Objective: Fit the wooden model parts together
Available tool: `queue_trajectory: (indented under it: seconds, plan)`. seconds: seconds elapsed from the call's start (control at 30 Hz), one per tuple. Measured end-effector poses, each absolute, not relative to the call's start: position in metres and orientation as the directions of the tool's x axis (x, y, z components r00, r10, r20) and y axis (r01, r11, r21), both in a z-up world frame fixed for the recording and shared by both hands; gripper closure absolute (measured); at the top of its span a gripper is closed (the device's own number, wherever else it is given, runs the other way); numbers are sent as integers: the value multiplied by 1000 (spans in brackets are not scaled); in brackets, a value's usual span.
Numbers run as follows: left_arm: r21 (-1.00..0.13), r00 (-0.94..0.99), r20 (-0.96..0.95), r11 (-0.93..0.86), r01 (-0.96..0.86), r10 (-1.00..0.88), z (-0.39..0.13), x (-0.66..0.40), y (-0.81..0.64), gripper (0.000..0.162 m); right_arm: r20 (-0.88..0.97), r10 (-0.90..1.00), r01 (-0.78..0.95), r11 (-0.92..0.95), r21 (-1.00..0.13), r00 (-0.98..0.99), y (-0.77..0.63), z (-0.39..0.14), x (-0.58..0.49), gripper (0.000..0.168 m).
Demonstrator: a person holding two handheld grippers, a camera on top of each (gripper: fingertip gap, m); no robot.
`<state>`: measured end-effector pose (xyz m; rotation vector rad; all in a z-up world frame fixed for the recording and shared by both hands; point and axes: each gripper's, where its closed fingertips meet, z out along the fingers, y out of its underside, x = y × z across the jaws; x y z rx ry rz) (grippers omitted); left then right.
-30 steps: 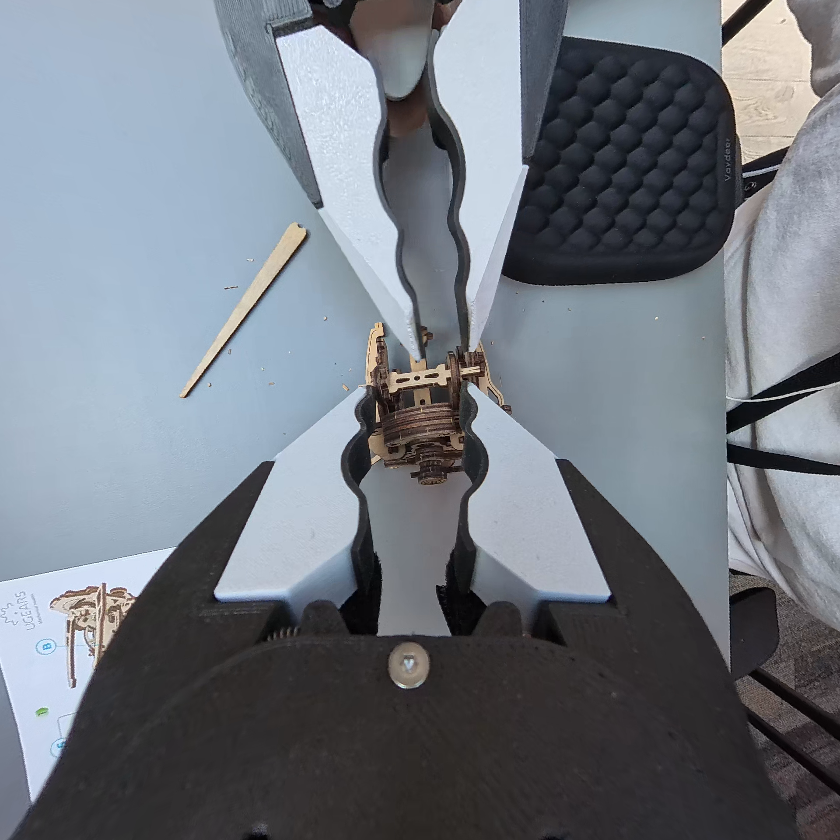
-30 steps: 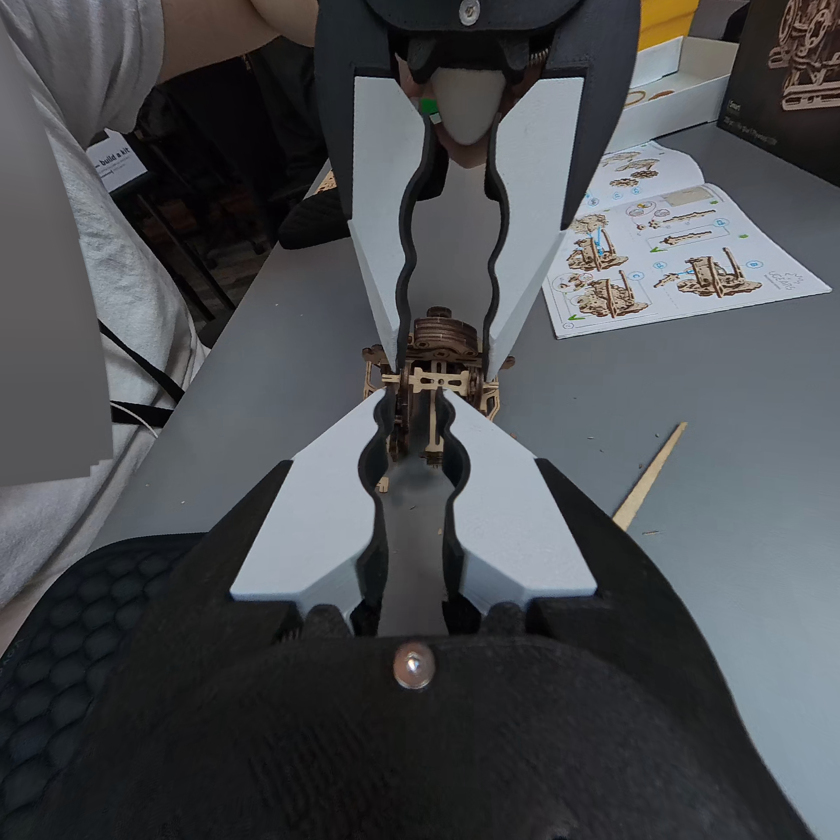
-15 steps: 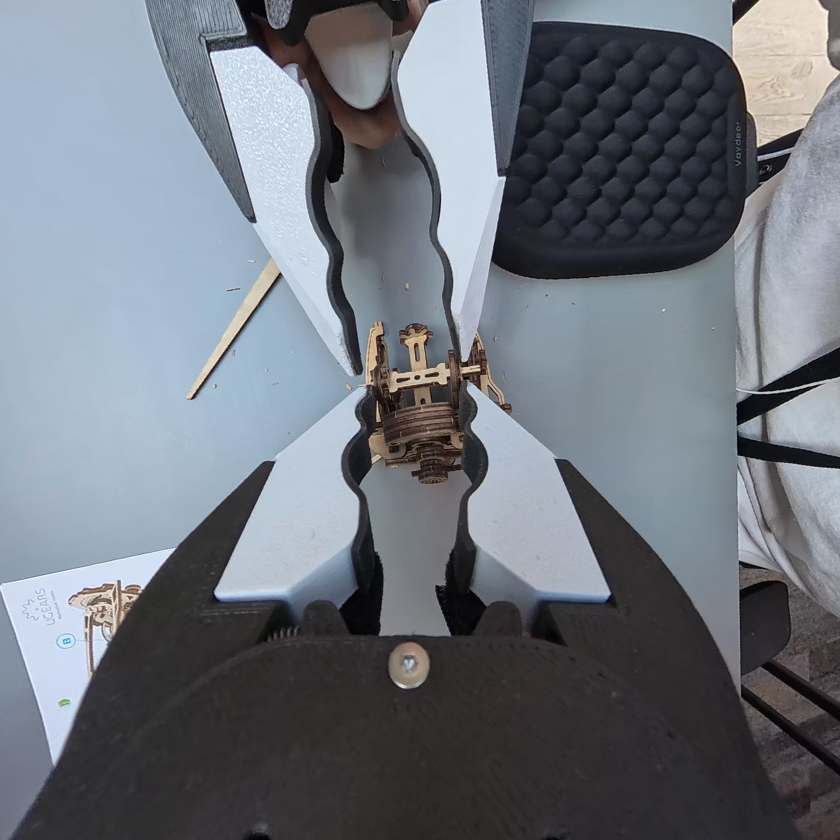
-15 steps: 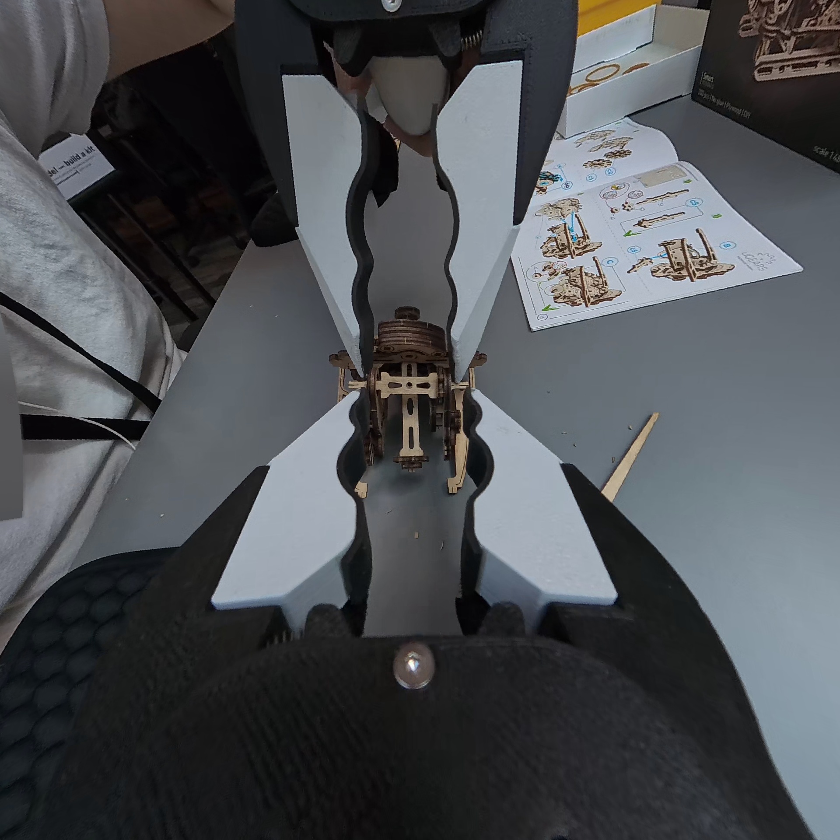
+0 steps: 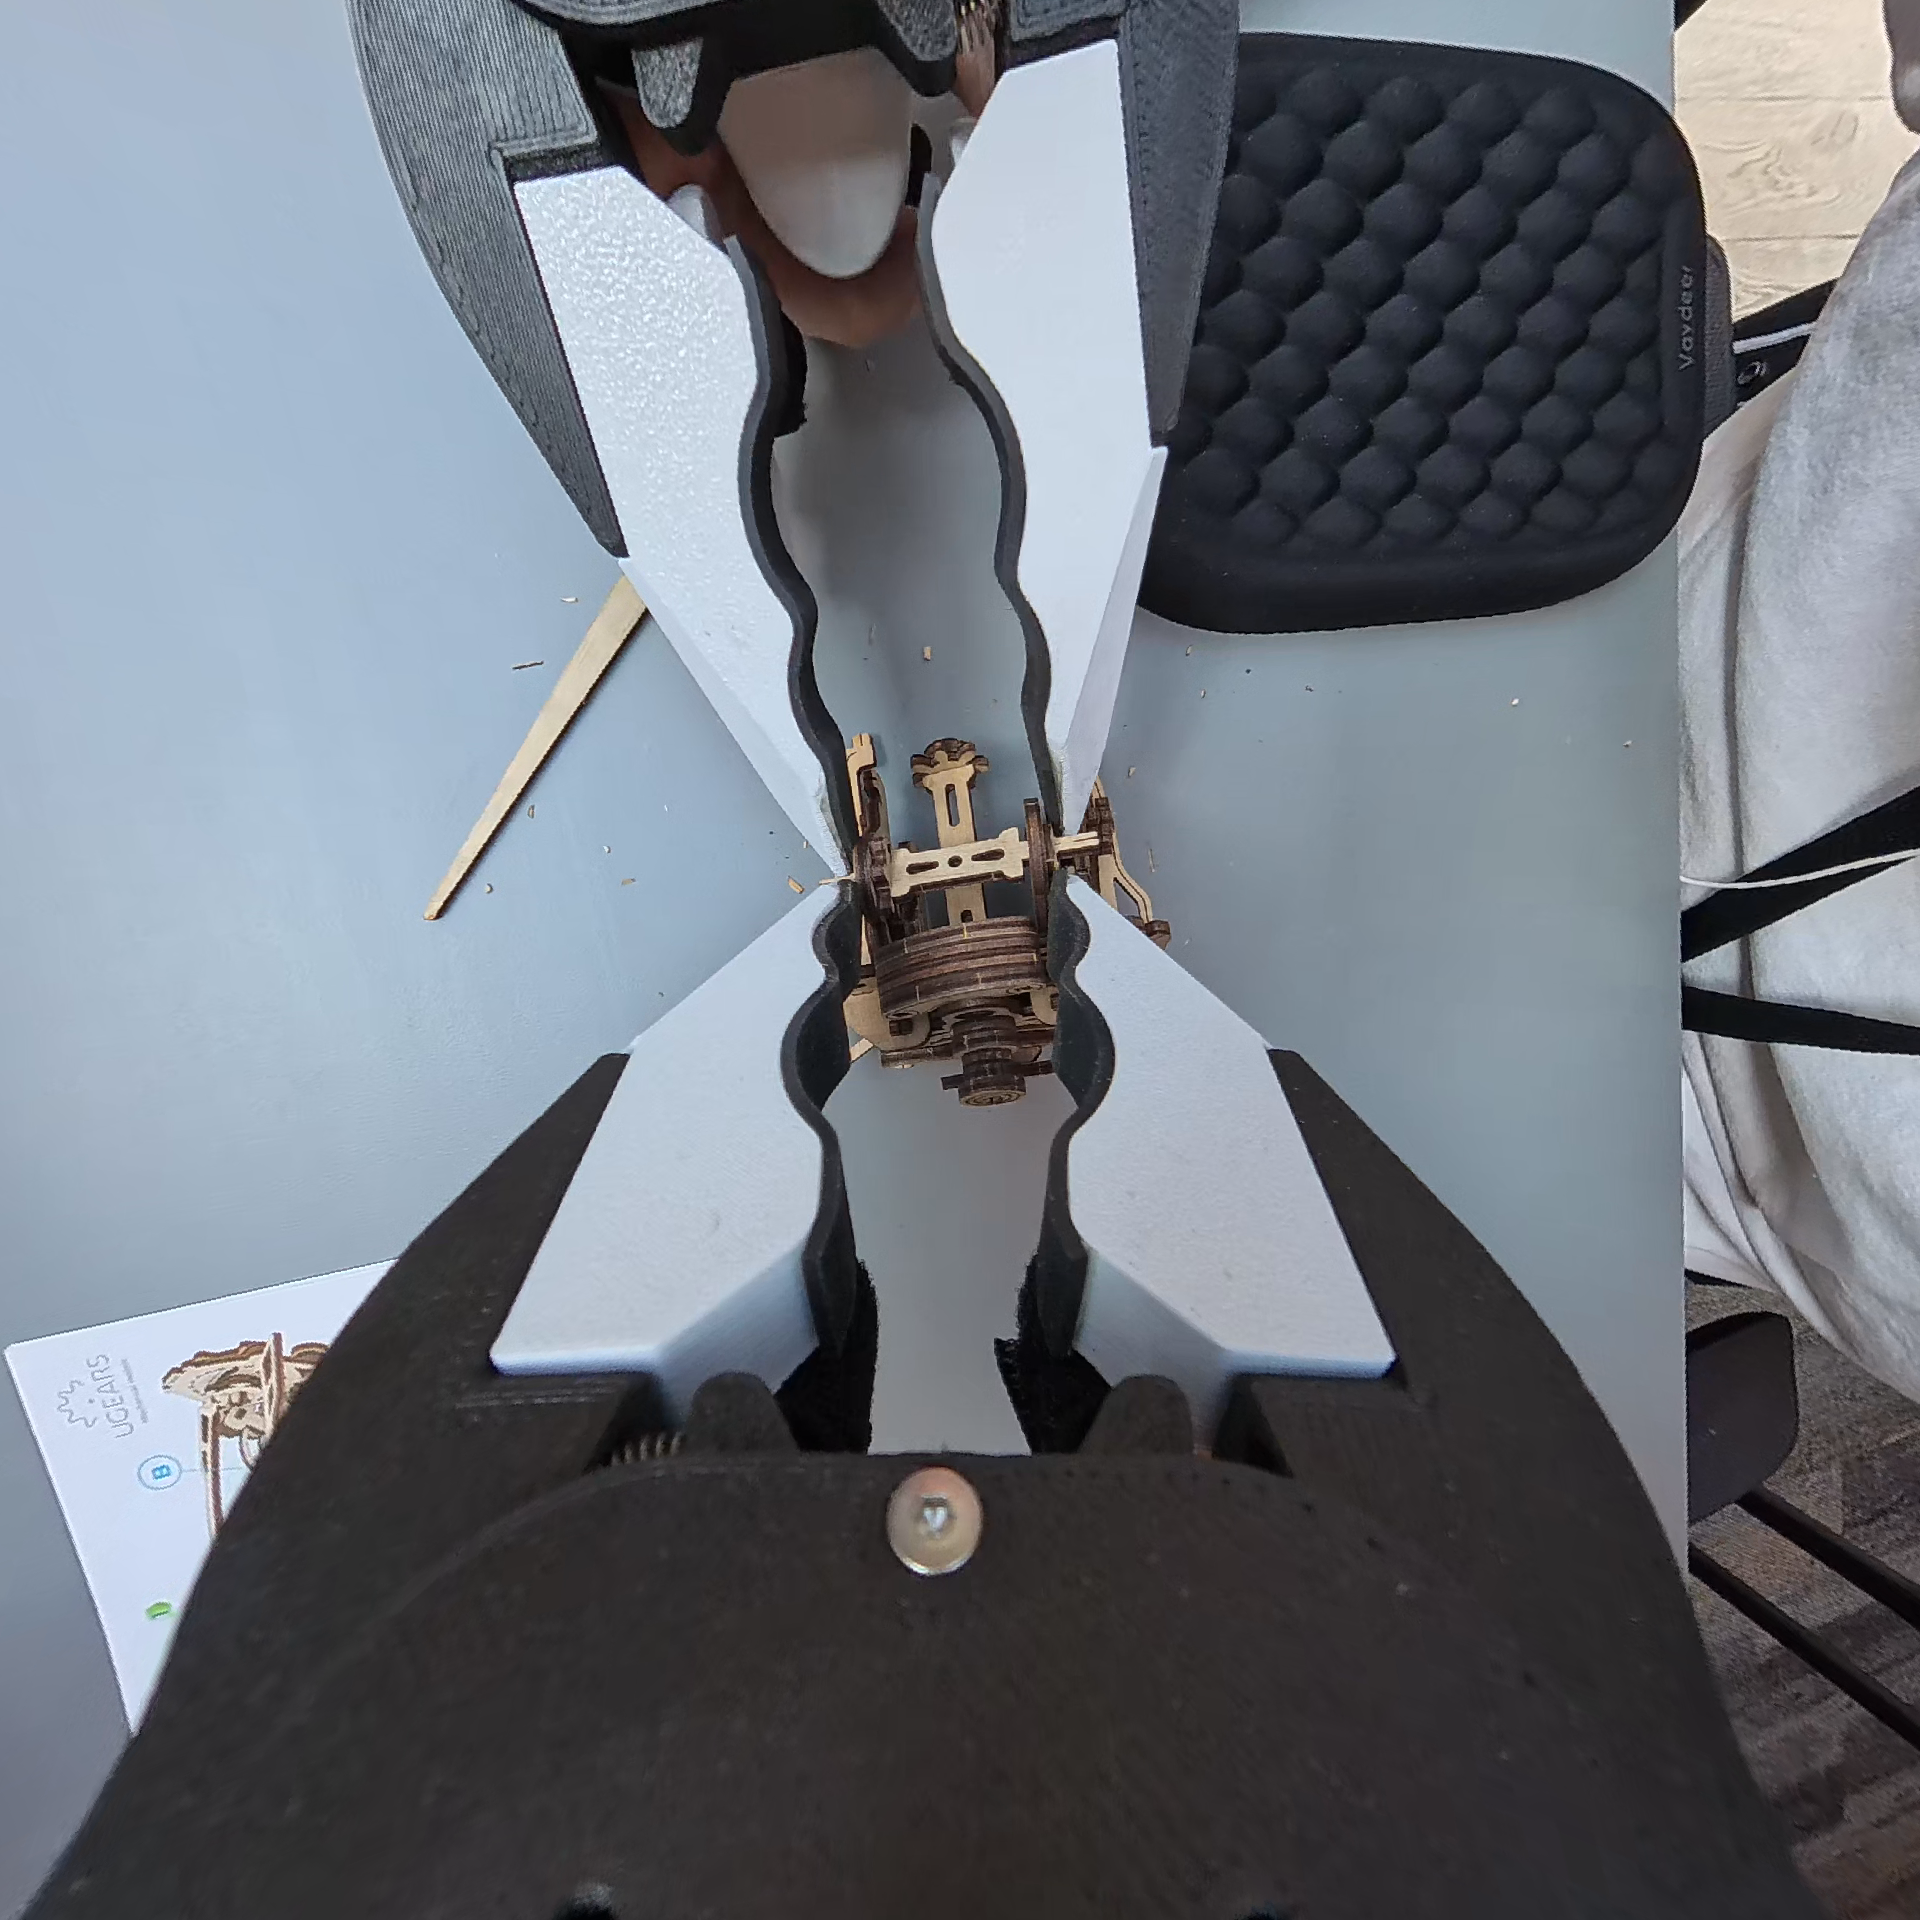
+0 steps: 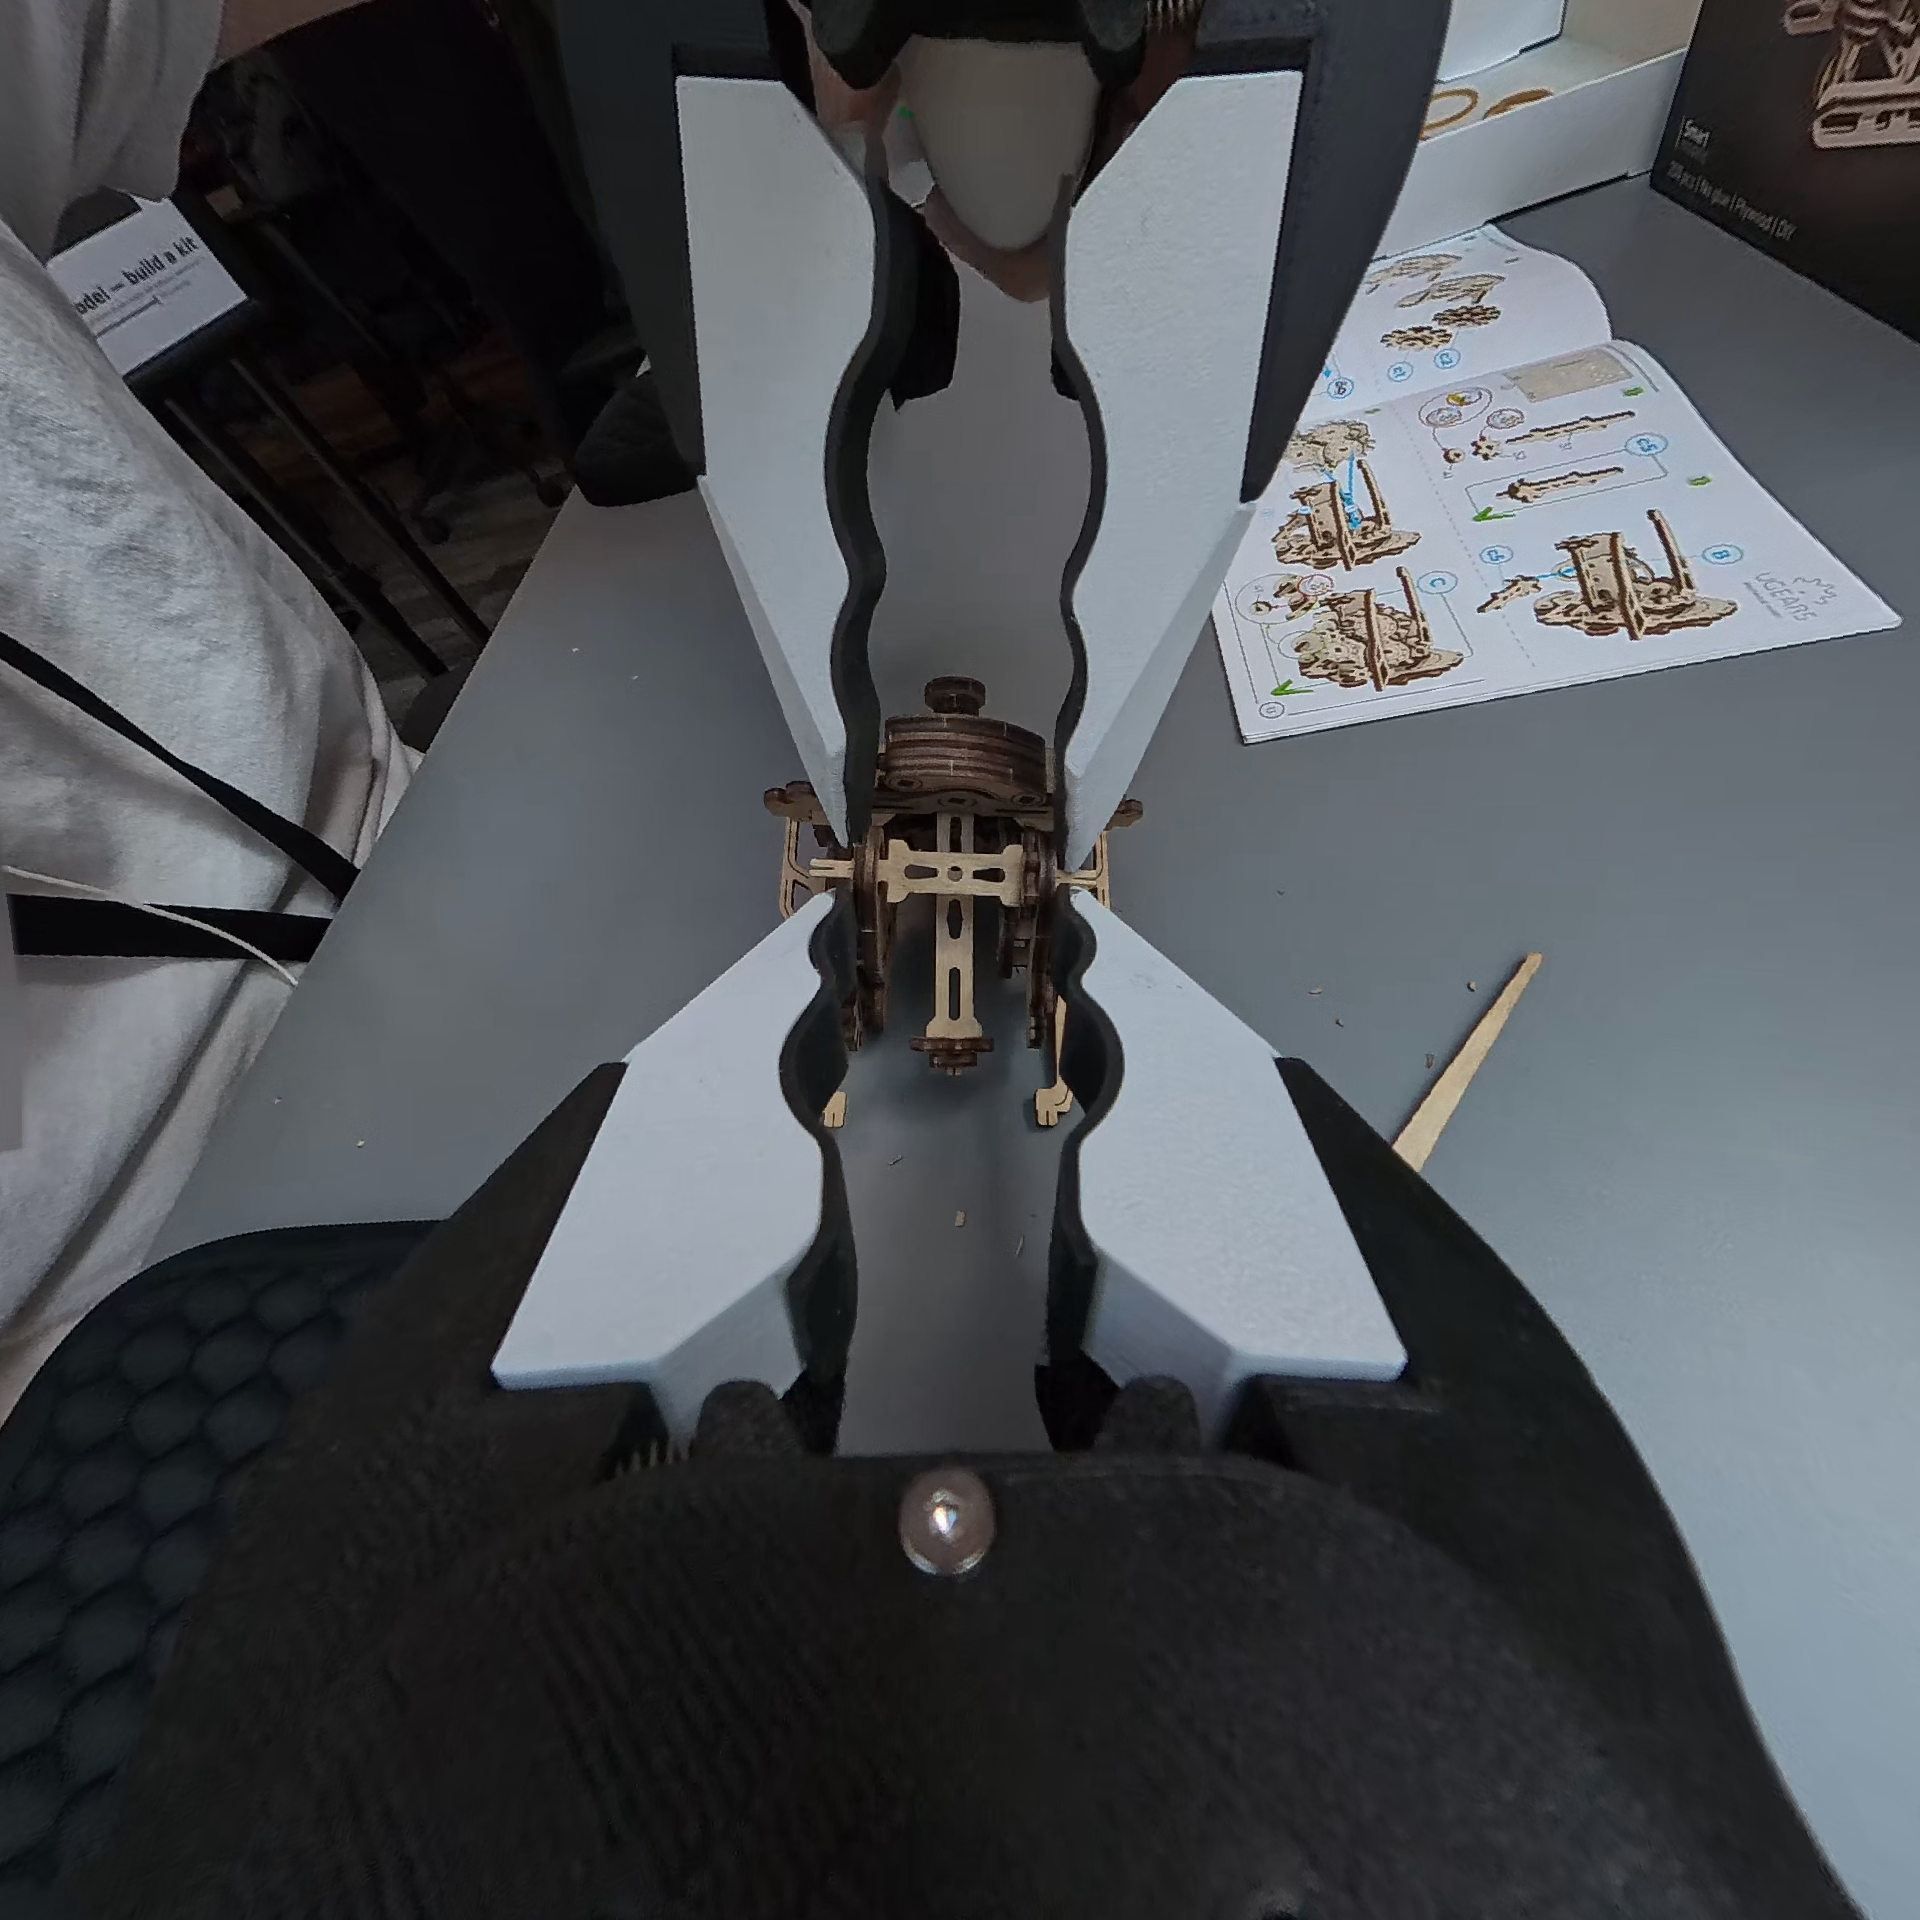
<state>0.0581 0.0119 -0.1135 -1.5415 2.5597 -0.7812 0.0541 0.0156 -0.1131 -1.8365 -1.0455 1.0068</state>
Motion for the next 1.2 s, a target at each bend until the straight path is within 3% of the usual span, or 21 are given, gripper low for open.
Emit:
queue_trajectory:
  seconds: [1.2]
  plan:
    - [-429,-465,229,340,-837,-855,-116,60,13,125,-274,860,299,-422,-856,430,20,-115,55,132]
